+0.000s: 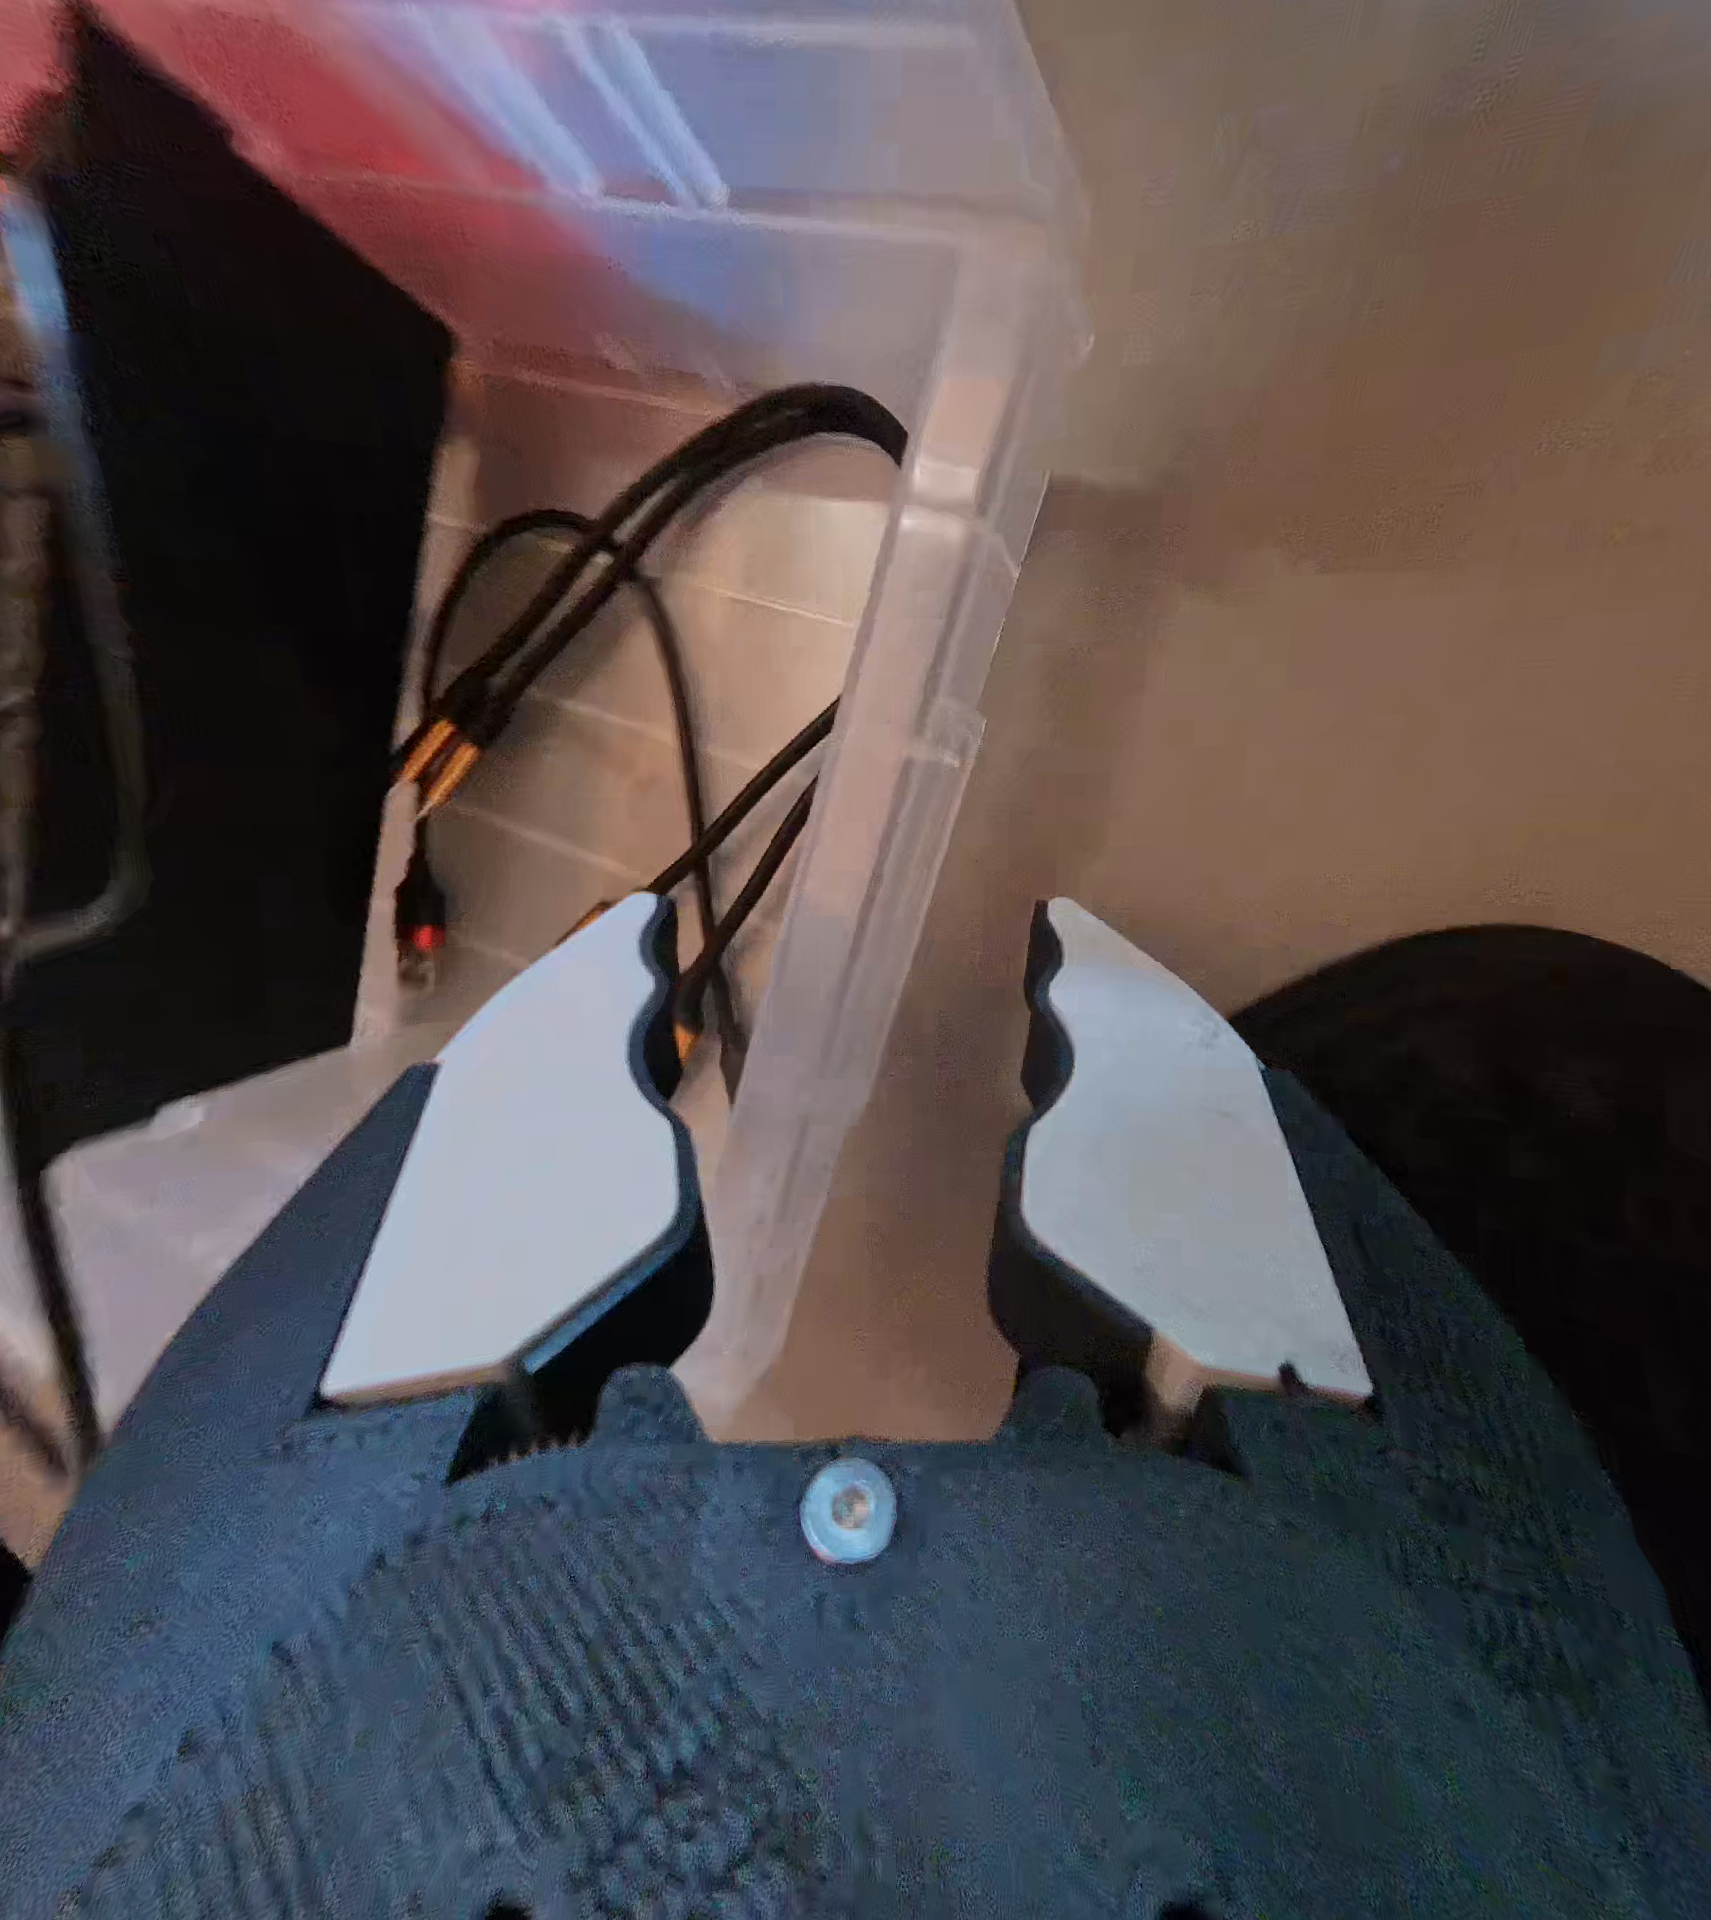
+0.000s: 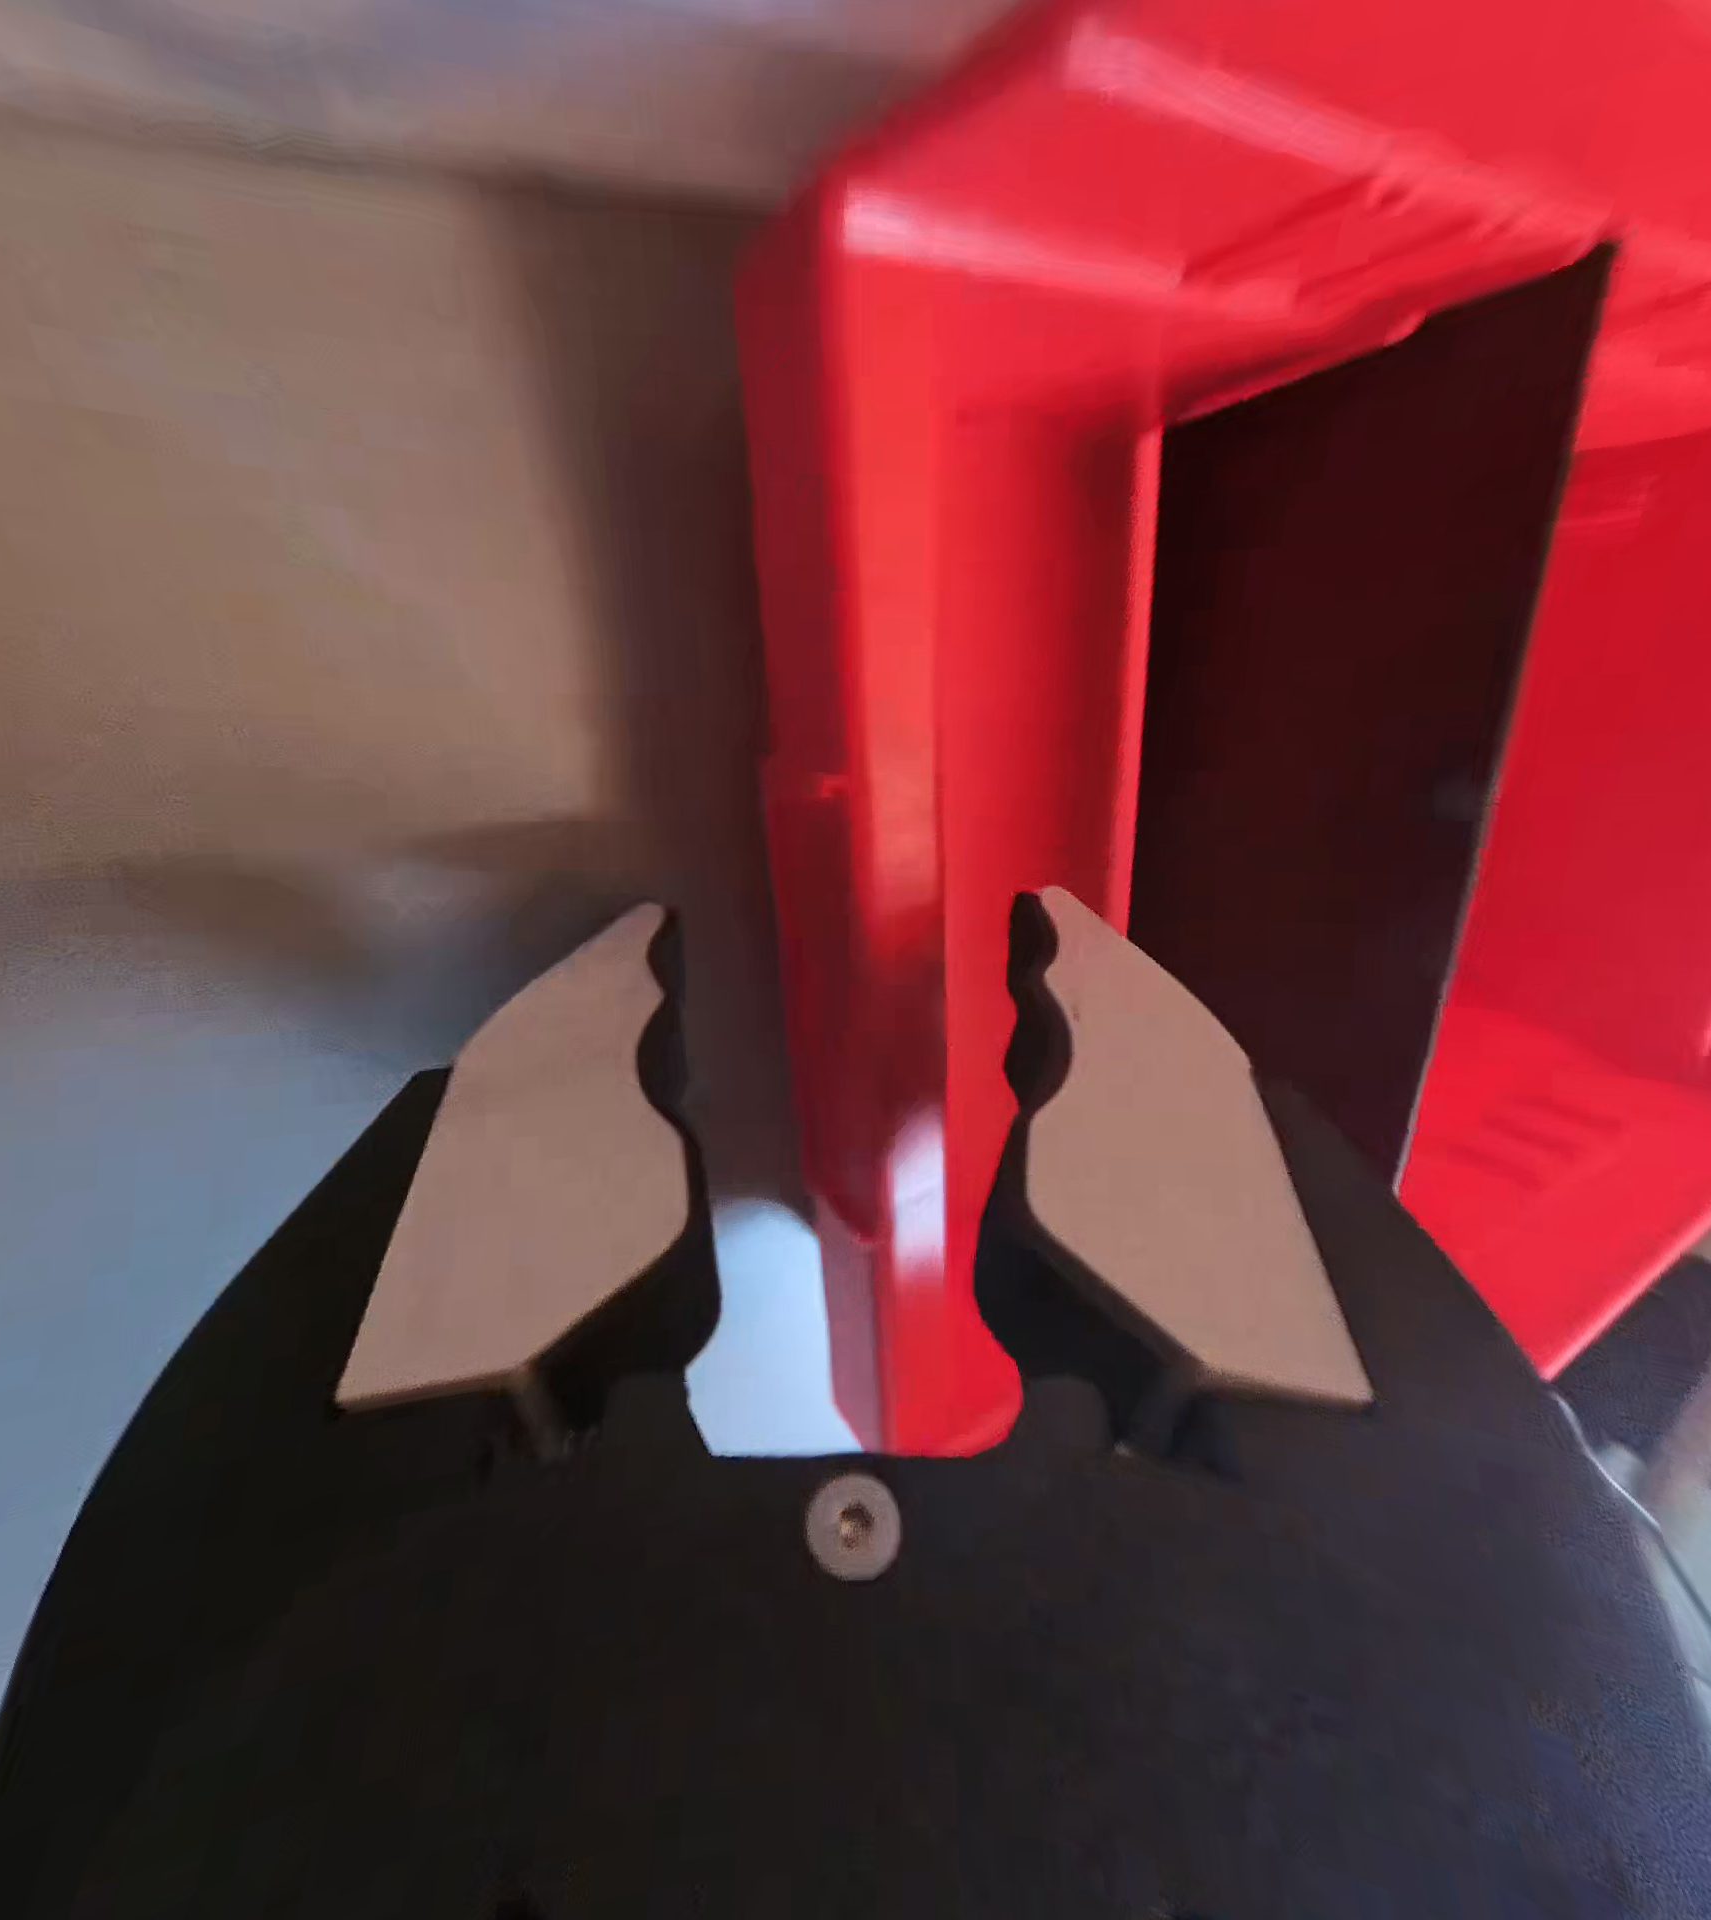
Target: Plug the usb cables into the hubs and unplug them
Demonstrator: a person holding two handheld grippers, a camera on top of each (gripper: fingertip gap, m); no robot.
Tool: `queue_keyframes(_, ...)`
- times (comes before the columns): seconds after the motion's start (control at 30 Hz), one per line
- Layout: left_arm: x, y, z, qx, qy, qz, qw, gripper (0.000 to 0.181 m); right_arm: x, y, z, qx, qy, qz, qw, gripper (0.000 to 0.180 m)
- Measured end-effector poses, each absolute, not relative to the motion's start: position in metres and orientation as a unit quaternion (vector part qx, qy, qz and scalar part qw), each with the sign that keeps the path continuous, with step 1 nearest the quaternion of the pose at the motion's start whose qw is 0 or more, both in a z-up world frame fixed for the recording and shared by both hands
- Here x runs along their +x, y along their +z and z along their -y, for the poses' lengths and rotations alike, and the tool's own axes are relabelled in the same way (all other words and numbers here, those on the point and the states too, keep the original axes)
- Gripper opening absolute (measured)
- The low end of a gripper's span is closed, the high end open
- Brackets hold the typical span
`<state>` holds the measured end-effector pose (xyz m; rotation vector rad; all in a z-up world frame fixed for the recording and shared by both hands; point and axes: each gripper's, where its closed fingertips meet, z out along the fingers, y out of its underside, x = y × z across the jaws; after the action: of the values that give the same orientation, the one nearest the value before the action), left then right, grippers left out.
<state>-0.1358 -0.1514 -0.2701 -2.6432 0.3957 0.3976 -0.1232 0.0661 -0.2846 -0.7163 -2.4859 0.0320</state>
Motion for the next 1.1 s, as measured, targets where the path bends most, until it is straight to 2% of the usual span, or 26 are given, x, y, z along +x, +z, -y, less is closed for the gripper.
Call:
queue_keyframes(0.03, -0.137, -0.281, 0.146, -0.959, 0.137, -0.153, 0.193, 0.062, -0.125, -0.293, -0.073, -0.269, -0.003, 0.926, 0.264, 0.04)
queue_keyframes(0.07, -0.138, -0.288, 0.141, -0.962, 0.131, -0.162, 0.177, 0.054, -0.127, -0.294, -0.073, -0.272, 0.012, 0.926, 0.261, 0.032)
queue_keyframes(0.1, -0.138, -0.293, 0.137, -0.962, 0.127, -0.171, 0.169, 0.04, -0.123, -0.295, -0.072, -0.278, 0.026, 0.927, 0.25, 0.032)
queue_keyframes(0.17, -0.135, -0.298, 0.133, -0.963, 0.107, -0.179, 0.169, 0.032, -0.106, -0.294, -0.069, -0.29, 0.053, 0.927, 0.231, 0.031)
queue_keyframes(0.4, -0.131, -0.298, 0.141, -0.96, 0.105, -0.152, 0.208, 0.031, -0.007, -0.29, -0.085, -0.37, 0.071, 0.883, 0.28, 0.031)
queue_keyframes(0.63, -0.15, -0.297, 0.142, -0.956, 0.11, -0.138, 0.233, 0.033, 0.063, -0.29, -0.15, -0.439, 0.019, 0.84, 0.32, 0.032)
queue_keyframes(0.97, -0.214, -0.296, 0.117, -0.954, 0.137, -0.094, 0.249, 0.035, 0.032, -0.287, -0.236, -0.399, -0.01, 0.842, 0.363, 0.032)
queue_keyframes(1.1, -0.241, -0.293, 0.113, -0.948, 0.171, -0.057, 0.263, 0.044, 0.015, -0.276, -0.234, -0.424, 0.02, 0.809, 0.406, 0.036)
